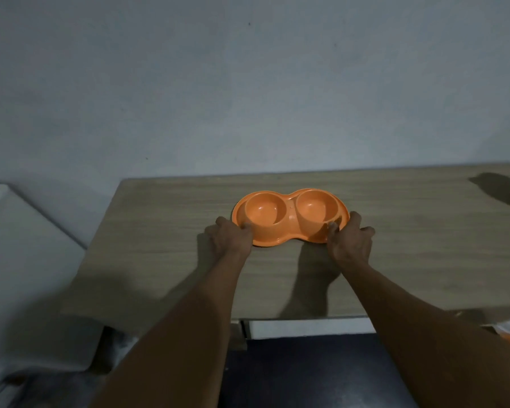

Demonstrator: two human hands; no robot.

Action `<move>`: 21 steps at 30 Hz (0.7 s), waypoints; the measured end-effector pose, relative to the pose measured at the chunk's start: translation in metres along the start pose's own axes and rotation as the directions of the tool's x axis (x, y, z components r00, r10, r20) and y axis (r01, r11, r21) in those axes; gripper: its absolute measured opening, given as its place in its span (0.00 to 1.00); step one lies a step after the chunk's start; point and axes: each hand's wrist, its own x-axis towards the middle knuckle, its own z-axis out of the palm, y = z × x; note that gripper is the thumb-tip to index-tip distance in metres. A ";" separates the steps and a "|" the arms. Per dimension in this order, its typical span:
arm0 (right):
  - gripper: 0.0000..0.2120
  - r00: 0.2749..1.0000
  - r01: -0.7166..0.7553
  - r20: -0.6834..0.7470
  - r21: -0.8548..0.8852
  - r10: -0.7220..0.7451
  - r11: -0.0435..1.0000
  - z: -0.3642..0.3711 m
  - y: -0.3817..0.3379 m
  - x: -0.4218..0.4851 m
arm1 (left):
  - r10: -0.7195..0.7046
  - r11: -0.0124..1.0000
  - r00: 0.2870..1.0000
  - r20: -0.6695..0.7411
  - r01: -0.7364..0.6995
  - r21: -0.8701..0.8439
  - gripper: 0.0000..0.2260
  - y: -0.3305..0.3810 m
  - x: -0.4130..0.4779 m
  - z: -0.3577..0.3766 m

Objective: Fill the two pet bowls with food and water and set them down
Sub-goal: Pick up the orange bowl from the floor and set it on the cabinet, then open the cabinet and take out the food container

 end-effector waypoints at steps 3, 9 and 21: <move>0.19 1.000 0.020 -0.009 0.016 -0.020 1.000 0.000 0.000 -0.031 | 0.007 1.000 1.000 -0.019 -0.008 -0.028 0.21 -0.021 -0.014 -0.008; 0.15 0.989 0.118 0.080 0.051 -0.122 0.992 0.002 -0.002 -0.100 | 0.039 0.990 0.993 -0.109 -0.053 -0.132 0.15 -0.064 -0.052 -0.027; 0.11 0.963 0.038 0.259 0.126 -0.070 0.991 0.026 0.021 -0.228 | -0.250 0.941 0.968 -0.018 0.238 -0.241 0.14 -0.159 -0.111 -0.046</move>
